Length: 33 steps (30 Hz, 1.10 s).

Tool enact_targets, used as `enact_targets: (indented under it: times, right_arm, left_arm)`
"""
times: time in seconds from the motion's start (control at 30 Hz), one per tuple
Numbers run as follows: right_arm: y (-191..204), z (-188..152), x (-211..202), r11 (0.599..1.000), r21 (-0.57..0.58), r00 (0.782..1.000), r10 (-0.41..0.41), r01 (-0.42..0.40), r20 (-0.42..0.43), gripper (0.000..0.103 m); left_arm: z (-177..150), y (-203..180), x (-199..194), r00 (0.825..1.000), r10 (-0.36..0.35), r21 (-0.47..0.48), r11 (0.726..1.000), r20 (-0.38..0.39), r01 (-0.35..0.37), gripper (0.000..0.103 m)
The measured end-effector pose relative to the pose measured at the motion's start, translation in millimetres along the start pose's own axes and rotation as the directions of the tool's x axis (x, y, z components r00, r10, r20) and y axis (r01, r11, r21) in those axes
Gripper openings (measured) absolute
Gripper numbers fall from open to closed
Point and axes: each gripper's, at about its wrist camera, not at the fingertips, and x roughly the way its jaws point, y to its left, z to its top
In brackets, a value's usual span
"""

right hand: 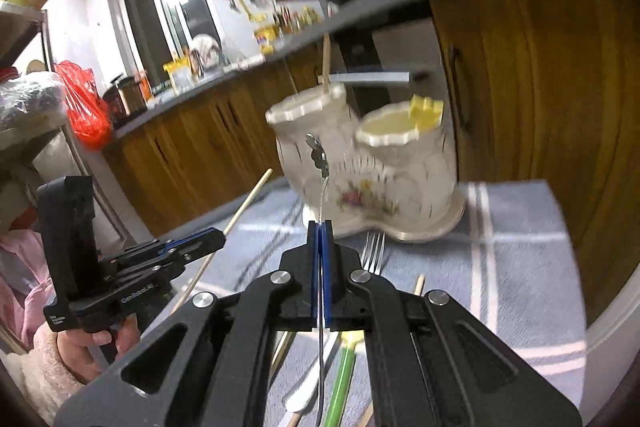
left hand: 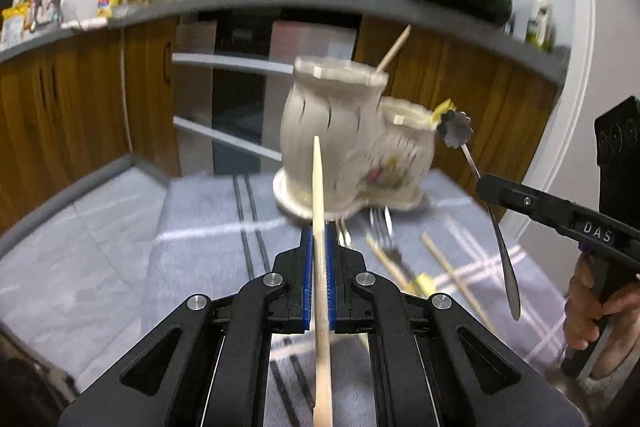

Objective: Organize utensils
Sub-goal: 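Grasp a silver spoon with the right tool while the left grasps another chopstick, then lift the chopstick with the left tool while the right carries the spoon to the holder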

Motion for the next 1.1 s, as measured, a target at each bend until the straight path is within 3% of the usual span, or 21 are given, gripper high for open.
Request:
enact_targets:
  times: [0.1,0.27,0.53,0.7,0.77,1.1]
  right_arm:
    - [3,7,-10,1.0,-0.019,0.997,-0.003,0.004,0.072,0.001]
    - [4,30,-14,1.0,-0.027,0.986,-0.005,0.01,0.164,0.001]
    - [-8,78,2,0.999,-0.033,0.969,-0.006,0.015,0.247,0.001]
    - [-25,102,15,1.0,-0.01,0.954,-0.018,0.022,0.299,0.001]
    - [-35,112,23,1.0,0.005,0.949,-0.025,0.025,0.315,0.001]
    - [-62,132,58,0.998,0.056,0.931,-0.032,0.012,0.363,0.001]
  left_arm:
    - [7,1,-9,0.997,-0.007,-0.005,1.0,0.077,0.008,0.006]
    - [32,4,-25,0.978,-0.027,-0.041,0.998,0.207,0.037,0.006]
    - [104,6,-12,0.939,-0.079,-0.052,0.993,0.334,0.102,0.006]
    - [141,4,15,0.921,-0.103,-0.042,0.991,0.377,0.128,0.006]
    - [153,3,31,0.92,-0.094,-0.042,0.992,0.38,0.118,0.006]
    - [168,6,86,0.915,-0.036,-0.062,0.996,0.403,0.067,0.006]
